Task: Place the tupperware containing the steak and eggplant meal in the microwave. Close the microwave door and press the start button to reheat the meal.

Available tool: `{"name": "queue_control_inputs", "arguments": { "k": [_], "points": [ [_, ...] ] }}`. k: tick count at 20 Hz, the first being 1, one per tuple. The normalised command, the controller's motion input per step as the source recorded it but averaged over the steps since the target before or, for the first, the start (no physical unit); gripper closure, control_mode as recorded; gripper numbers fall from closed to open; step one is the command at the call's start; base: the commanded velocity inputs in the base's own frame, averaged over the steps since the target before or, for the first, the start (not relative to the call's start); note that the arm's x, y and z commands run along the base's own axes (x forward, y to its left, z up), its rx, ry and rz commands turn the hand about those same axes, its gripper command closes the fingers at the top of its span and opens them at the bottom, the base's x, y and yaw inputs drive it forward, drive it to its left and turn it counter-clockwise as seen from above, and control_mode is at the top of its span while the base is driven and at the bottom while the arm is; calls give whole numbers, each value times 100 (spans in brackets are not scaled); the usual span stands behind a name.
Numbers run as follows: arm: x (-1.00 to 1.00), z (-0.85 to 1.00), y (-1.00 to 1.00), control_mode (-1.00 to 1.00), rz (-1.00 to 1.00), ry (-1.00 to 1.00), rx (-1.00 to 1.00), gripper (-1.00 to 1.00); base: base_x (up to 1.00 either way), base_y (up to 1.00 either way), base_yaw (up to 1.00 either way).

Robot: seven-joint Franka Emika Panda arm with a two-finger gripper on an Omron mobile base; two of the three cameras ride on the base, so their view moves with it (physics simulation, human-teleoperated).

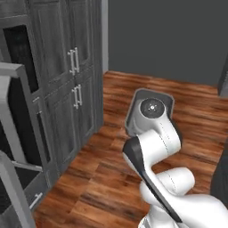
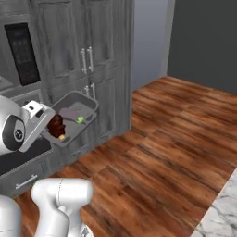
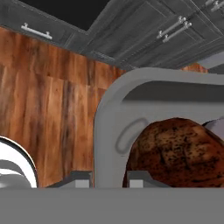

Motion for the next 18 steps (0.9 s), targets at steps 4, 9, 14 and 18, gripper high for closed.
{"name": "queue_control_inputs", "arguments": {
  "k": [4,9,14,18],
  "points": [
    [0,0,0,100,0,0,0,100,100,-1,7],
    [0,0,0,100,0,0,0,100,100,0,51],
    [0,0,0,100,0,0,0,100,92,1,73],
    [0,0,0,100,0,0,0,100,88,0,81]
  ]
}}
